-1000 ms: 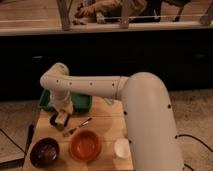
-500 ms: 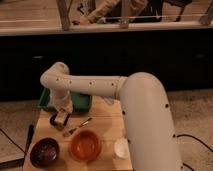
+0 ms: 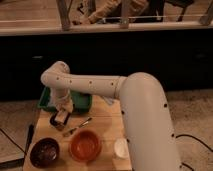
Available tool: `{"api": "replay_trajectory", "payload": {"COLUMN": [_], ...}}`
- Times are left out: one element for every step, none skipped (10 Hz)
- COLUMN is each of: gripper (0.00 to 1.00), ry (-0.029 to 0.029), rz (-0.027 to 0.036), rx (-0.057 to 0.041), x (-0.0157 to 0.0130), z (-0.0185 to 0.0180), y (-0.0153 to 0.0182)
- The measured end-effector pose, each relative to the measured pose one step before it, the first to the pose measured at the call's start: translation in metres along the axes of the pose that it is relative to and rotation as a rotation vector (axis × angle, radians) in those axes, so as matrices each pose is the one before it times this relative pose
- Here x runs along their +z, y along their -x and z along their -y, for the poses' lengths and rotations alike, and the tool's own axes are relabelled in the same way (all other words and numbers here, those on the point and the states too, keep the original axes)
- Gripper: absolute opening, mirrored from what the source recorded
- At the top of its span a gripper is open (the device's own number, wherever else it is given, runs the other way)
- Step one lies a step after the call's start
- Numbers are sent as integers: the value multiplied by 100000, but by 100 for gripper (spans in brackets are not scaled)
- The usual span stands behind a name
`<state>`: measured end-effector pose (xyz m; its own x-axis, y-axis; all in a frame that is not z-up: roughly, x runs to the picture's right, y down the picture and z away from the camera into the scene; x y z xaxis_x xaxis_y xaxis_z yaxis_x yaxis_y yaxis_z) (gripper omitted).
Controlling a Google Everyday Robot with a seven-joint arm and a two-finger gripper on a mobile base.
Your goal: Place eraser in metal cup
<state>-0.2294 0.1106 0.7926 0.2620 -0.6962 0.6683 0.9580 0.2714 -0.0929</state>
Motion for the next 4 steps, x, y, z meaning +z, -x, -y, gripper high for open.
{"api": "replay_trajectory", "payload": {"gripper": [3,3,3,3], "ry": [68,-47,-28,-60], "rz": [126,91,86,53], "rx": [203,145,-21,117], "x": [9,3,33,-15], "z": [18,77,88,12], "y": [-88,-54,-45,-103]}}
